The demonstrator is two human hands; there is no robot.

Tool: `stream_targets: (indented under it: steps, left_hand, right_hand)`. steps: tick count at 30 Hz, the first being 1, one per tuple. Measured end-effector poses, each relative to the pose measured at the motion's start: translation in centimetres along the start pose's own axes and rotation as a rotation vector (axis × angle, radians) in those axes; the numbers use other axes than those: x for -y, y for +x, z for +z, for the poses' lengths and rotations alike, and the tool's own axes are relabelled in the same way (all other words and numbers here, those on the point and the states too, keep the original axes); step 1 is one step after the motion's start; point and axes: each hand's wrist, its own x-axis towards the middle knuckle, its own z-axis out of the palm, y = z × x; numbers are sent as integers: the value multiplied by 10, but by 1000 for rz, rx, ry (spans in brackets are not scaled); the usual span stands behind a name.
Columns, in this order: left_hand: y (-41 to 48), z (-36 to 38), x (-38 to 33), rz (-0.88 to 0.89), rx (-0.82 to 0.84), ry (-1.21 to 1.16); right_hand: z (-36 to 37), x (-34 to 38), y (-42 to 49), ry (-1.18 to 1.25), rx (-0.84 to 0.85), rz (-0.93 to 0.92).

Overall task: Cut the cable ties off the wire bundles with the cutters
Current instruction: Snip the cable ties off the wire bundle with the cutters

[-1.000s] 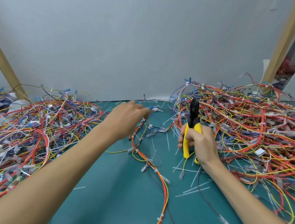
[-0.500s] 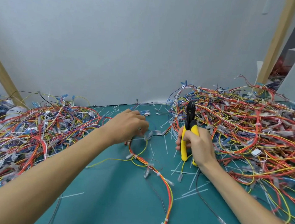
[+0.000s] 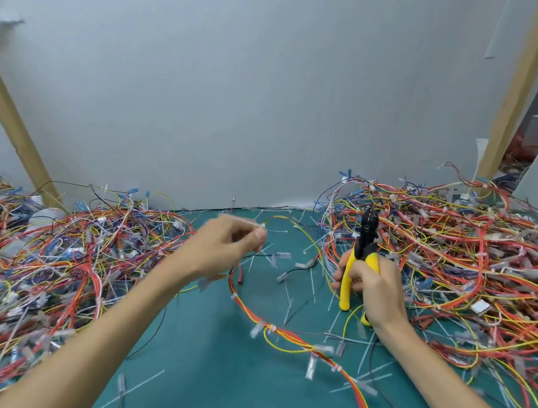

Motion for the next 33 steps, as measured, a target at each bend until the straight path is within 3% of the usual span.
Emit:
stream_targets:
  steps: [3, 5, 8, 23, 27, 33]
  left_hand:
    - [-16, 36, 14, -189, 50, 28]
    - [-28, 62, 22, -263, -21, 4]
    - [-34, 75, 29, -231, -115, 11]
    - [-33, 78, 35, -135, -99, 197]
    - [-33, 80, 37, -111, -138, 116]
    - [-35, 81, 41, -126, -267, -229]
  right_hand:
    - [0, 1, 0, 11, 8, 14]
    - [0, 0, 0, -9, 17, 17]
    - [-1, 0, 0, -38, 30, 11]
    - [11, 1, -4, -489, 291, -81]
    - [14, 0, -3, -733, 334, -106]
    - [25, -1, -4, -933, 331, -103]
